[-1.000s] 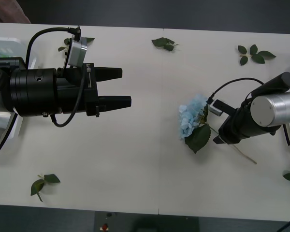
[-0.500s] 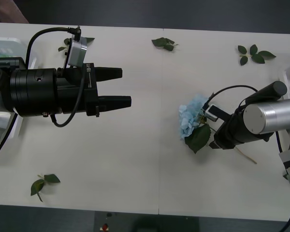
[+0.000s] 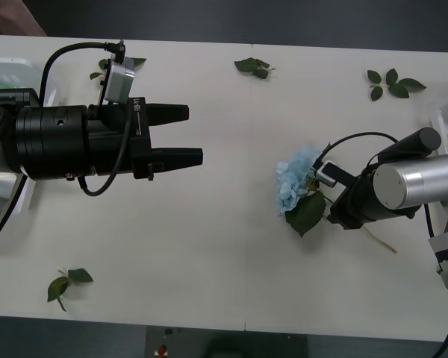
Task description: Put the red flowers into the right box and the blue flowers into the left box
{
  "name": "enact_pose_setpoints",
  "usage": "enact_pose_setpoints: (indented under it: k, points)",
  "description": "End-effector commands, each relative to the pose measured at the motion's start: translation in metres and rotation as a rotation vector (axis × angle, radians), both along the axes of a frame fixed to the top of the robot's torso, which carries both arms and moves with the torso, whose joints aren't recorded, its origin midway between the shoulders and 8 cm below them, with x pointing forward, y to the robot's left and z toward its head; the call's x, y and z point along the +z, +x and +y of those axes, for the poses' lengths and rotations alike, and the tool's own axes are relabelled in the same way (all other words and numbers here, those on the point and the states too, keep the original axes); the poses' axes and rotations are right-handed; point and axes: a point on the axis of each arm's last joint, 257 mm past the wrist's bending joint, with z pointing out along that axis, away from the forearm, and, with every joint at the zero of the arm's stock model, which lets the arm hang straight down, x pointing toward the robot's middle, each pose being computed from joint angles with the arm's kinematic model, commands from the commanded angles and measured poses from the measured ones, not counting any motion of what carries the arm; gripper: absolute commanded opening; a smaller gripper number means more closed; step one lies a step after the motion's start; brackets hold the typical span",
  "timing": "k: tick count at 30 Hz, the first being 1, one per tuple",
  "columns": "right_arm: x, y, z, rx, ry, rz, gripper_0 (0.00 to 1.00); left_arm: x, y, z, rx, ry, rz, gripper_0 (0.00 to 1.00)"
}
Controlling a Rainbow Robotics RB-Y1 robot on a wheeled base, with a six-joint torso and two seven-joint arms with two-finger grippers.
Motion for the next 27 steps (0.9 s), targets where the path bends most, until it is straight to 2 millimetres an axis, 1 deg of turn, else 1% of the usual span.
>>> enact_pose_setpoints:
  k: [1, 11, 15, 18, 22, 23, 24, 26, 27]
  points:
    - [0.0, -0.001, 0.018, 0.045, 0.007, -0.014, 0.0, 0.004, -0.007, 0.005, -0.014, 0.033, -0.061, 1.0]
    - [-0.004, -0.004, 0.016, 0.041, 0.006, -0.006, 0.0, 0.004, -0.007, 0.005, -0.014, 0.033, -0.061, 1.0]
    - [-0.001, -0.002, 0.016, 0.033, 0.019, -0.011, 0.0, 0.004, -0.007, 0.005, -0.014, 0.033, -0.061, 1.0]
    - [0.006, 0.0, 0.014, 0.023, 0.042, -0.022, 0.0, 0.004, -0.007, 0.005, -0.014, 0.033, -0.061, 1.0]
    - [0.029, 0.001, 0.012, 0.031, 0.049, -0.043, 0.0, 0.004, -0.007, 0.005, -0.014, 0.033, -0.061, 1.0]
    - [0.038, -0.001, 0.013, 0.036, 0.05, -0.043, 0.0, 0.004, -0.007, 0.005, -0.014, 0.033, -0.061, 1.0]
    - [0.042, -0.003, 0.011, 0.034, 0.052, -0.043, 0.0, 0.004, -0.007, 0.005, -0.014, 0.033, -0.061, 1.0]
    - [0.061, -0.008, 0.014, 0.04, 0.077, -0.045, 0.0, 0.004, -0.007, 0.005, -0.014, 0.033, -0.061, 1.0]
    - [0.065, -0.009, 0.016, 0.043, 0.091, -0.045, 0.0, 0.004, -0.007, 0.005, -0.014, 0.033, -0.061, 1.0]
